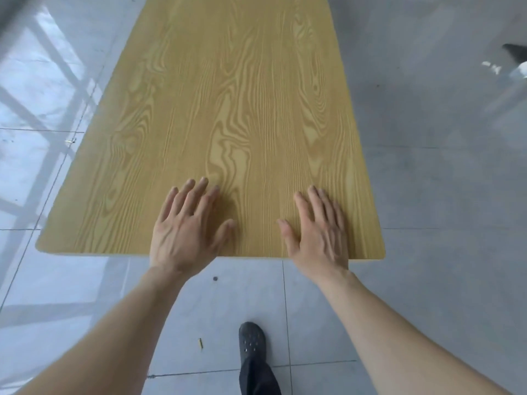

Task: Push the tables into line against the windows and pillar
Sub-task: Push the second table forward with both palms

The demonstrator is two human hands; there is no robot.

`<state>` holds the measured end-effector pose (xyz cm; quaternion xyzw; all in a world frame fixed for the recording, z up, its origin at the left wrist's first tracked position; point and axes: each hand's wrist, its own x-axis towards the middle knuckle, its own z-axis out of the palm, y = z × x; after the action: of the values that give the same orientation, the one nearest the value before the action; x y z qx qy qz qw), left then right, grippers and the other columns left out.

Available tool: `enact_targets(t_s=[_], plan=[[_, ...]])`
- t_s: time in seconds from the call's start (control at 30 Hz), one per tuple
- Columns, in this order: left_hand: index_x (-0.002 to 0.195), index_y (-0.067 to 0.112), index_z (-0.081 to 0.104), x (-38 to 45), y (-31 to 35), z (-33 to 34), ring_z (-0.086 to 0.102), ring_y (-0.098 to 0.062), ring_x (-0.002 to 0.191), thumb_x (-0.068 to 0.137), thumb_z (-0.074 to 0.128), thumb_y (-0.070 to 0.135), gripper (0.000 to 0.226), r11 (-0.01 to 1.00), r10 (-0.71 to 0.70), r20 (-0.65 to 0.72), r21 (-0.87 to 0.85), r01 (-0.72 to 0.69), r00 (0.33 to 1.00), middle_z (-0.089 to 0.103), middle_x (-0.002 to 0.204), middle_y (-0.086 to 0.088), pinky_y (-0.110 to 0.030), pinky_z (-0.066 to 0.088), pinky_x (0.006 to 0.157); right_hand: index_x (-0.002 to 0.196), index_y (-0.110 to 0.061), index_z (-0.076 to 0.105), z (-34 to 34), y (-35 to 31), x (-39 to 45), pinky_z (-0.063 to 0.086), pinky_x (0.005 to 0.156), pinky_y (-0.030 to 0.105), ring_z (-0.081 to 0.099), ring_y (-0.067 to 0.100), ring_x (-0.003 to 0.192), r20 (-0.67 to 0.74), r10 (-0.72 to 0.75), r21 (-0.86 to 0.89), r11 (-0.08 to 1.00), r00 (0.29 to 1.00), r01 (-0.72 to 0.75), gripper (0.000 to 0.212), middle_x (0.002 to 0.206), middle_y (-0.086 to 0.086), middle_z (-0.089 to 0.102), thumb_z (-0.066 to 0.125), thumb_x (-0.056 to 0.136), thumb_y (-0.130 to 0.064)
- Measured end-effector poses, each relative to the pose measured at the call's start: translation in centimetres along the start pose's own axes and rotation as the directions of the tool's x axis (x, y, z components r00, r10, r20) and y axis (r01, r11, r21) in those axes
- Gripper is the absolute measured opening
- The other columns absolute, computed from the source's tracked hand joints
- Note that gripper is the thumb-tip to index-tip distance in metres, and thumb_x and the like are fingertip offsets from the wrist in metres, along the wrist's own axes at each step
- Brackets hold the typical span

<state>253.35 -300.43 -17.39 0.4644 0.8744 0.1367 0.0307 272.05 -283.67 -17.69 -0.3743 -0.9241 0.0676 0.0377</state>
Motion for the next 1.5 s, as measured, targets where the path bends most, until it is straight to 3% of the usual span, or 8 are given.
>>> enact_targets(t_s=[0.43,1.5], plan=[[0.151,0.022,0.045,0.9,-0.1,1.0,0.025,-0.022,0.155,0.096,0.043,0.064,0.069,1.000,-0.018,-0.062,-0.007,0.018,0.998,0.041,0.160,0.002,-0.046,0.017,0.127,0.147,-0.012,0.051,1.2,1.0,1.0,0.024,0.121,0.054,0.032,0.032,0.151,-0.207,-0.039,0.033,0.998,0.978,0.047,0.064,0.159,0.014,0.042,0.040,0.098,-0.051],[0.150,0.021,0.046,10.8,0.3,2.8,0.026,-0.025,0.154,0.096,0.041,0.064,0.070,0.999,-0.025,-0.114,0.029,0.028,0.993,0.043,0.159,0.000,-0.047,0.018,0.126,0.148,-0.016,0.050,1.4,3.9,11.7,0.019,0.124,0.050,0.029,0.028,0.152,-0.190,-0.063,0.025,0.997,0.980,0.068,0.069,0.161,0.011,0.040,0.039,0.095,-0.059]])
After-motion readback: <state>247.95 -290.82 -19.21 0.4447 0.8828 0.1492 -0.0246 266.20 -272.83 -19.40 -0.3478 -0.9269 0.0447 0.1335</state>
